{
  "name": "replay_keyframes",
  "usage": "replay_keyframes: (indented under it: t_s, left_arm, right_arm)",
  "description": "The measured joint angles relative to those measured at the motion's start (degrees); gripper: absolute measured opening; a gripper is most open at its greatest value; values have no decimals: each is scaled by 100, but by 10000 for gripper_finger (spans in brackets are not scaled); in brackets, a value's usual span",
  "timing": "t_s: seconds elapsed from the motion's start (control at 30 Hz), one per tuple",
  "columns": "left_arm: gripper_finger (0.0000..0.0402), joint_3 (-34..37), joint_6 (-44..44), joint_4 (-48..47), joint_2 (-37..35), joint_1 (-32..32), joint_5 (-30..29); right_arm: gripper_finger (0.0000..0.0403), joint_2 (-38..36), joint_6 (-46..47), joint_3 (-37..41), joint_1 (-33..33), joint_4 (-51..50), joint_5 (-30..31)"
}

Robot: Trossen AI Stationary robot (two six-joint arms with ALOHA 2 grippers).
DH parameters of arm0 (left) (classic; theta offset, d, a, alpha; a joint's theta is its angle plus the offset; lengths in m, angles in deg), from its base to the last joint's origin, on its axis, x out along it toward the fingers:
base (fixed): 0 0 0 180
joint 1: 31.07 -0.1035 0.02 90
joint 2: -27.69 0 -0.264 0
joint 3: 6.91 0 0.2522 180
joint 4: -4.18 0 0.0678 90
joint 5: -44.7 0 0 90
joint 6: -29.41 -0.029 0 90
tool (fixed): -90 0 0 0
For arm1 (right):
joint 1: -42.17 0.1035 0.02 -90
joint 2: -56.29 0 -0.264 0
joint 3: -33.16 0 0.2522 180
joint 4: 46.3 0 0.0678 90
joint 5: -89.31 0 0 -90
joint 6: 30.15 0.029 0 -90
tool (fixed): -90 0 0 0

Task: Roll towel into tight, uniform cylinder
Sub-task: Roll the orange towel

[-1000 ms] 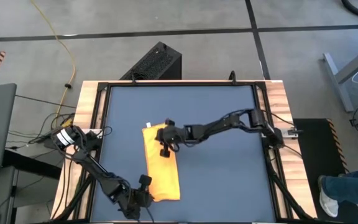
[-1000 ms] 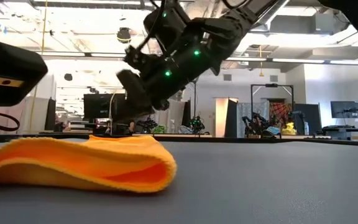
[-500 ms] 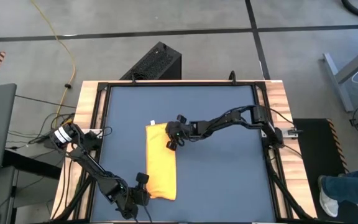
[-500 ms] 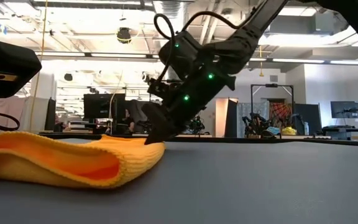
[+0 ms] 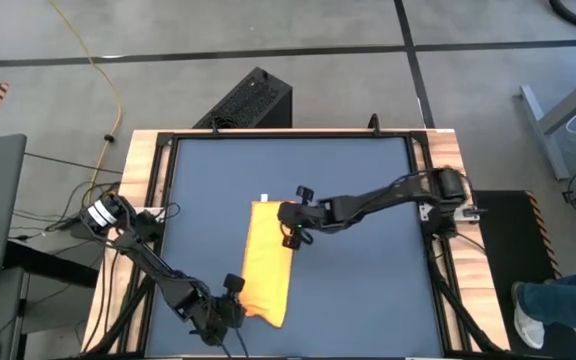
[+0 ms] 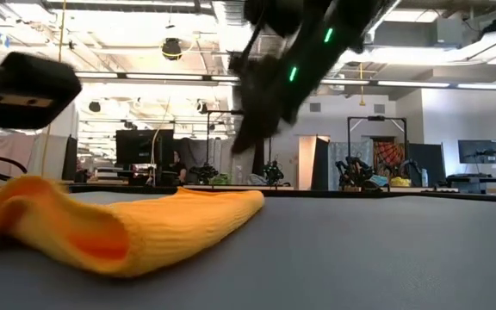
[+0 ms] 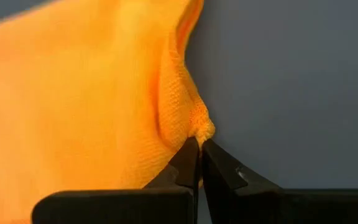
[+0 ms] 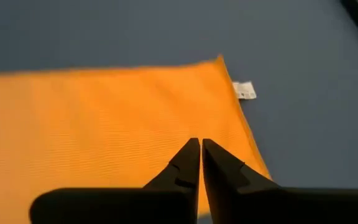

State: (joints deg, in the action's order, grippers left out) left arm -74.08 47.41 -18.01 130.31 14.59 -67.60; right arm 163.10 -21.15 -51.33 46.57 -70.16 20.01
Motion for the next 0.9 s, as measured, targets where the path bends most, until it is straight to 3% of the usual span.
replay_keyframes:
  t_s: [0.13,0.23,0.4,0.63,0.77,0.9]
  left_arm:
    - [0,0,-311,420,-1,-216,162]
    - [0,0,-488,587,-1,-340,357]
    - [0,-4,-585,646,-1,-367,484]
    - [0,-4,-484,788,-1,-371,706]
    - [0,-7,-302,845,-1,-371,798]
    - [0,-7,-230,897,-1,-371,965]
  right_arm:
    - [51,-531,10,10,341,-588,-2]
    - [51,-780,159,5,806,-499,-298]
    - [52,-411,313,1,1891,-200,-671]
    - [52,593,-327,-1,2992,649,-21]
    - [51,684,-343,-4,3219,839,629]
    - [51,684,-436,-12,3226,919,750]
